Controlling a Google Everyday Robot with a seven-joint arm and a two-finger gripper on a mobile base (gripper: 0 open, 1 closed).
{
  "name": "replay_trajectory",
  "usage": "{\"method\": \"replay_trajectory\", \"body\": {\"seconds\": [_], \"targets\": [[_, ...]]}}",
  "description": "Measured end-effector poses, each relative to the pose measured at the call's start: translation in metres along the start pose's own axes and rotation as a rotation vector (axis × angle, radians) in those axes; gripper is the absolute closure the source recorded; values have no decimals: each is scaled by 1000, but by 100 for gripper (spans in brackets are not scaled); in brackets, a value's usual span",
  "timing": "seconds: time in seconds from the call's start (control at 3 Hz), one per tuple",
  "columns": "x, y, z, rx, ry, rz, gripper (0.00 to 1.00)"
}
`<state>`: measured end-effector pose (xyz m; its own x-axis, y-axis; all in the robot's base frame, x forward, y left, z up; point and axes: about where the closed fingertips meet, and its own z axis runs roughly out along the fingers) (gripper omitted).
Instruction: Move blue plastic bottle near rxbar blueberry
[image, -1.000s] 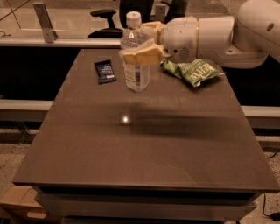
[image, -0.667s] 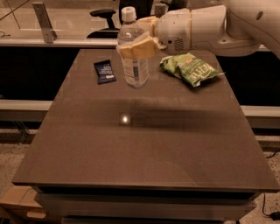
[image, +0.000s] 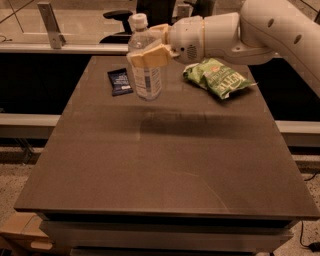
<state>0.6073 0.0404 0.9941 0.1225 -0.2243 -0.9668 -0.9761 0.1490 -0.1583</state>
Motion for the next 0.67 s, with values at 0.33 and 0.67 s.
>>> {"method": "replay_trajectory", "body": {"seconds": [0.33, 0.67], "targets": [[14, -7, 27, -13, -30, 10, 100], [18, -13, 33, -10, -37, 2, 100]]}}
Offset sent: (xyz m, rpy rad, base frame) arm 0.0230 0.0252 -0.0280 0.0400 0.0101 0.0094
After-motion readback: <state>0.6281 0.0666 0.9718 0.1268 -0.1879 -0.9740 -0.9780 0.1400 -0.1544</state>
